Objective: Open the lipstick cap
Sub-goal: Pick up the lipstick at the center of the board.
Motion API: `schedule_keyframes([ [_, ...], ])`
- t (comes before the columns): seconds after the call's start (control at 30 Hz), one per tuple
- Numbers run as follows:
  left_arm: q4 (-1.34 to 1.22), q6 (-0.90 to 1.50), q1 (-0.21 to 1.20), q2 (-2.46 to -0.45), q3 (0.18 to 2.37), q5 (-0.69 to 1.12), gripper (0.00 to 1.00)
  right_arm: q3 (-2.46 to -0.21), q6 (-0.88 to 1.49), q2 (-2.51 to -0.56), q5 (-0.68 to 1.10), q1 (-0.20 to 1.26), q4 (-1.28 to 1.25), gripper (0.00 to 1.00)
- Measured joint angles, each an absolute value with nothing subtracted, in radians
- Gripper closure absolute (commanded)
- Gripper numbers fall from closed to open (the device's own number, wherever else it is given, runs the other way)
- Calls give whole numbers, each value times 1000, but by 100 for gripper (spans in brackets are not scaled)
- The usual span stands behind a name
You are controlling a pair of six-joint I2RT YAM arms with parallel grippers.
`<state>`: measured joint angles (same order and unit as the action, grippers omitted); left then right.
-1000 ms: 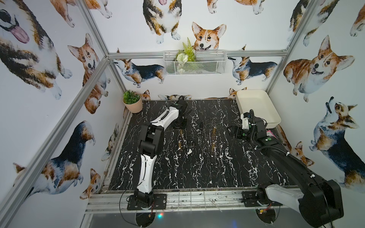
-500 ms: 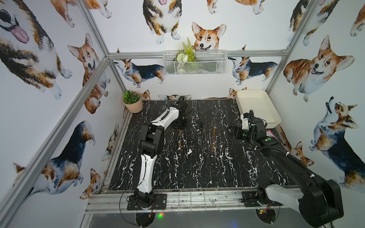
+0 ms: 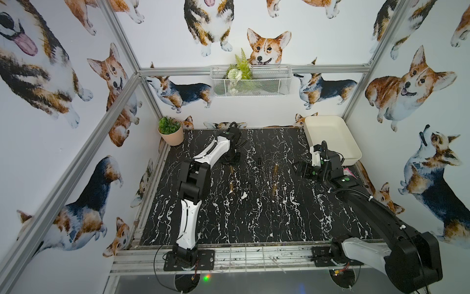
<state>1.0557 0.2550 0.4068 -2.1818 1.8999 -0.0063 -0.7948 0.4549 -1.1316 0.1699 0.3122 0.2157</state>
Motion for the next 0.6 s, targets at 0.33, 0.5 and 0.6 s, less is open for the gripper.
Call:
schedule_keyframes([
  [0.33, 1199, 237, 412, -2136, 2051, 64, 94, -857, 416, -1079, 265, 361, 214, 10],
  [0.5, 1273, 238, 425, -2091, 2122, 119, 95, -890, 344, -1081, 274, 455, 218, 13],
  [0.6, 1288, 248, 427, -2043, 2120, 154, 97, -904, 310, -1091, 271, 515, 224, 16],
])
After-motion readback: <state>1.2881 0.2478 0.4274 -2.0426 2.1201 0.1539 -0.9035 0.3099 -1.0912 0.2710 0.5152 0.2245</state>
